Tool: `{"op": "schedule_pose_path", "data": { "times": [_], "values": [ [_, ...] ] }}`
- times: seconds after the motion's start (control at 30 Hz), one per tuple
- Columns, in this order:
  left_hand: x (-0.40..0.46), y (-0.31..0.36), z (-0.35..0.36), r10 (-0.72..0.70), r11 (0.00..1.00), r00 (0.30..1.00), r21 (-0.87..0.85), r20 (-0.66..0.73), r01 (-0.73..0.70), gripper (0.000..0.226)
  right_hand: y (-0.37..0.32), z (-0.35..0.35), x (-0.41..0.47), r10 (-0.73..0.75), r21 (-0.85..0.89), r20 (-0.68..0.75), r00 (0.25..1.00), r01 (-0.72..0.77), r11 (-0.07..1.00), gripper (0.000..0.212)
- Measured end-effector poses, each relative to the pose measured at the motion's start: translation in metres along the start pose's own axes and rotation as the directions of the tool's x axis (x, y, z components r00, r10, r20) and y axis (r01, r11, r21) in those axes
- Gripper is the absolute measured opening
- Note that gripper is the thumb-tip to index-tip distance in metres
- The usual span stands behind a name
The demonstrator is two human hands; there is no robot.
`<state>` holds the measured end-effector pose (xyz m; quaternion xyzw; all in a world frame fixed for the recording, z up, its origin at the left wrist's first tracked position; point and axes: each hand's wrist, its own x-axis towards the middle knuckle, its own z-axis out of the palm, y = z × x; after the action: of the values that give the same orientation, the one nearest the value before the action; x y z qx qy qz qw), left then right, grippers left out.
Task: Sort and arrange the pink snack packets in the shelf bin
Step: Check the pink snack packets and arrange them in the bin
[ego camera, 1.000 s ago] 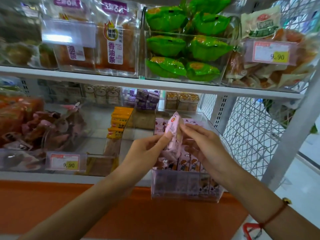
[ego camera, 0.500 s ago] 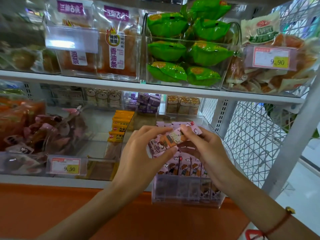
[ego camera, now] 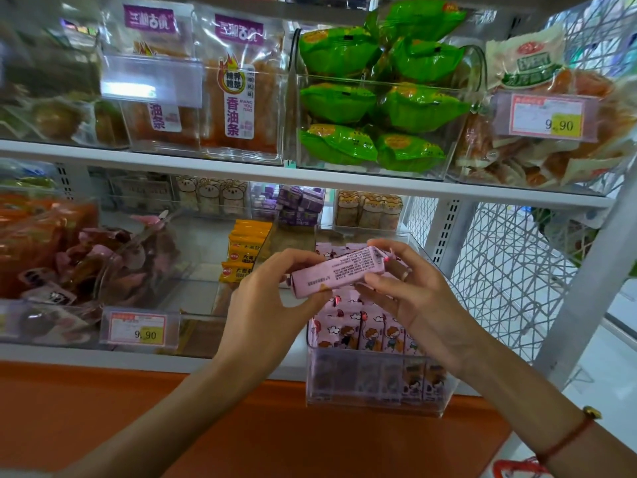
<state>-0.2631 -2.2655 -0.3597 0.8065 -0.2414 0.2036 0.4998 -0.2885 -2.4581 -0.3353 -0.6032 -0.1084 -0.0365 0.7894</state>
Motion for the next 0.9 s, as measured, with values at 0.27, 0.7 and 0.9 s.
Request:
{"op": "schedule_pose_path", "data": {
  "times": [0.27,0.7,0.9],
  "values": [
    [0.001,0.005,0.005,-0.101,0.949,0.987,-0.285,0.126,0.133,0.041,0.006,0.017,-0.004,-0.002,-0.319,-0.082,0.997,-0.024,0.948,0.050],
    [0.005,0.008,-0.006,-0.051,0.895,0.995,-0.438,0.081,0.082,0.037,0.009,0.015,-0.003,-0.206,-0.634,0.065,0.976,0.200,0.747,0.046],
    [0.005,0.007,-0.003,-0.419,0.759,0.901,-0.503,0.109,0.414,0.049,0.008,0.012,-0.002,-0.068,-0.408,-0.168,0.983,-0.007,0.913,0.040]
  ]
}}
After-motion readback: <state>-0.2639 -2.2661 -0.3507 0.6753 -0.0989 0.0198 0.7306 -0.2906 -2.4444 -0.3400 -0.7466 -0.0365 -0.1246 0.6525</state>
